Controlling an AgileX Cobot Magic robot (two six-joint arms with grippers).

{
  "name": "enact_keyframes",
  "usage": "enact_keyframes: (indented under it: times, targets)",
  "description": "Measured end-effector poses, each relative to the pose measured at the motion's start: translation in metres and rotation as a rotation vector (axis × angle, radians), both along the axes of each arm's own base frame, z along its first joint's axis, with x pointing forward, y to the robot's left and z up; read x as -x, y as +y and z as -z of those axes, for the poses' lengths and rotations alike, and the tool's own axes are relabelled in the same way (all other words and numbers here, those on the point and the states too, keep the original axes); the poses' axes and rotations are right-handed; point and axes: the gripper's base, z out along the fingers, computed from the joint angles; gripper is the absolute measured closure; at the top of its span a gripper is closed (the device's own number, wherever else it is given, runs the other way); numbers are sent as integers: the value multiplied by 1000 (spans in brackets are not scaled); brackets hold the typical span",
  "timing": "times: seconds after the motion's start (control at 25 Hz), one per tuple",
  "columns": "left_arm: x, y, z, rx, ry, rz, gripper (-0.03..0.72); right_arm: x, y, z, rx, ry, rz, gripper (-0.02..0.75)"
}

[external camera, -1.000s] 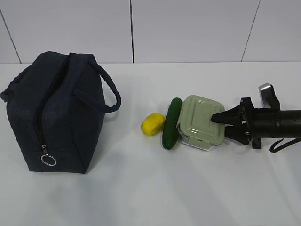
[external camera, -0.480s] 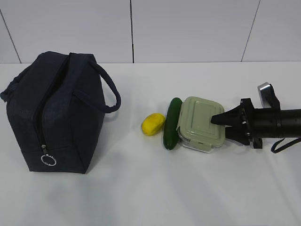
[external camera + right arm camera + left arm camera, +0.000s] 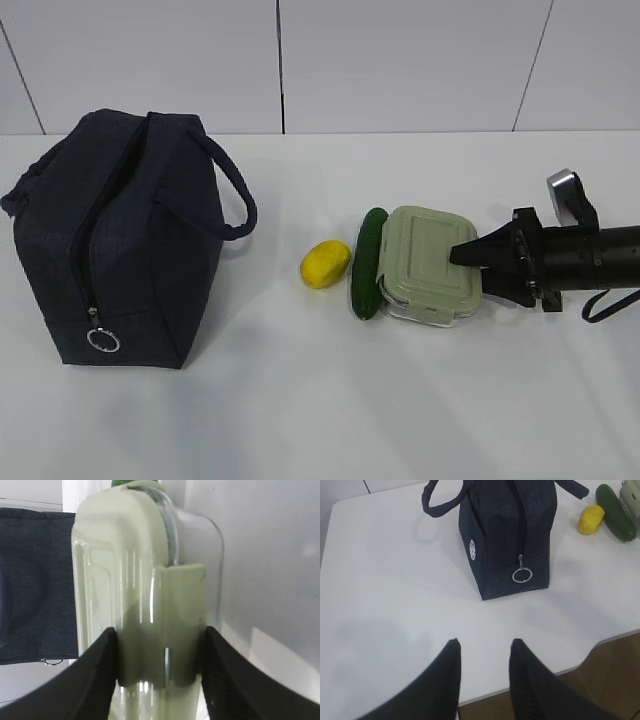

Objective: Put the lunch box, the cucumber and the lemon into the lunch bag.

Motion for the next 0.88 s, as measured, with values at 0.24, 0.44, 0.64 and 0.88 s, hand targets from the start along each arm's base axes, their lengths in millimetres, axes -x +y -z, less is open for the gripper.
enact_keyframes:
  times: [0.24,0.44,0.64,0.88]
  targets:
    - [1,-5,-1,55,4,36,449,1,0,-1,7,0,-11,365]
    - [1,-7,-1,78,5,52,449,2,0,-17,30,-41,-35,365]
    - [0,-9,-2,97,12,63,449,3,1,-40,38,-82,-40,365]
    - [-15,-14,-5,143,75,80,451,1,1,-61,30,-97,-37,365]
